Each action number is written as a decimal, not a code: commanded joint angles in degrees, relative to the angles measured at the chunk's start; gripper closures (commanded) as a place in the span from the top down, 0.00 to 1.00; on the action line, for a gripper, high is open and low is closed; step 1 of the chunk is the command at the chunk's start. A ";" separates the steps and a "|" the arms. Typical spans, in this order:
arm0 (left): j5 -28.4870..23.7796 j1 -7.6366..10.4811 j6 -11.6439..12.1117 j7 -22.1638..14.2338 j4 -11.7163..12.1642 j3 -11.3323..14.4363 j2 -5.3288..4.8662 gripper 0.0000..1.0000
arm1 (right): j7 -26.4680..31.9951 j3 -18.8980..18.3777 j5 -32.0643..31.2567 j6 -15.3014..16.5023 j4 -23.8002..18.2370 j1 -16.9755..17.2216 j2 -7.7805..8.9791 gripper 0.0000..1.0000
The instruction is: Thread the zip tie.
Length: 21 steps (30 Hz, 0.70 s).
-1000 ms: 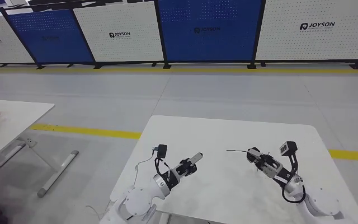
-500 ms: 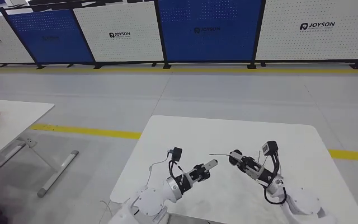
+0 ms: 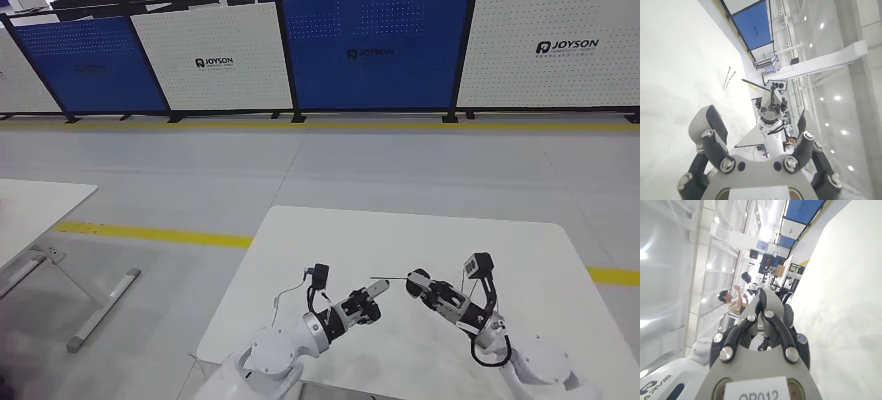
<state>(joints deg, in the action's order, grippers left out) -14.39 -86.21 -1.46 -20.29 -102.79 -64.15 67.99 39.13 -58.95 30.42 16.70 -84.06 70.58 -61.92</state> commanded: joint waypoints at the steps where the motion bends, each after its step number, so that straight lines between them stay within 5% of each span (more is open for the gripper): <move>1: -3.19 0.98 -1.24 -0.73 1.19 -0.20 0.10 1.00 | 1.41 -0.28 0.97 -0.47 0.77 -0.36 -0.06 0.00; 21: -3.38 1.07 -0.61 -1.18 1.19 0.19 0.12 1.00 | 0.95 -0.37 0.75 -1.24 0.54 -0.05 -0.14 0.00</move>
<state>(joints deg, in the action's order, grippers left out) -17.70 -85.20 -2.39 -21.17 -101.66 -64.11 68.11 40.37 -59.31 31.31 15.76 -83.23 70.34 -62.03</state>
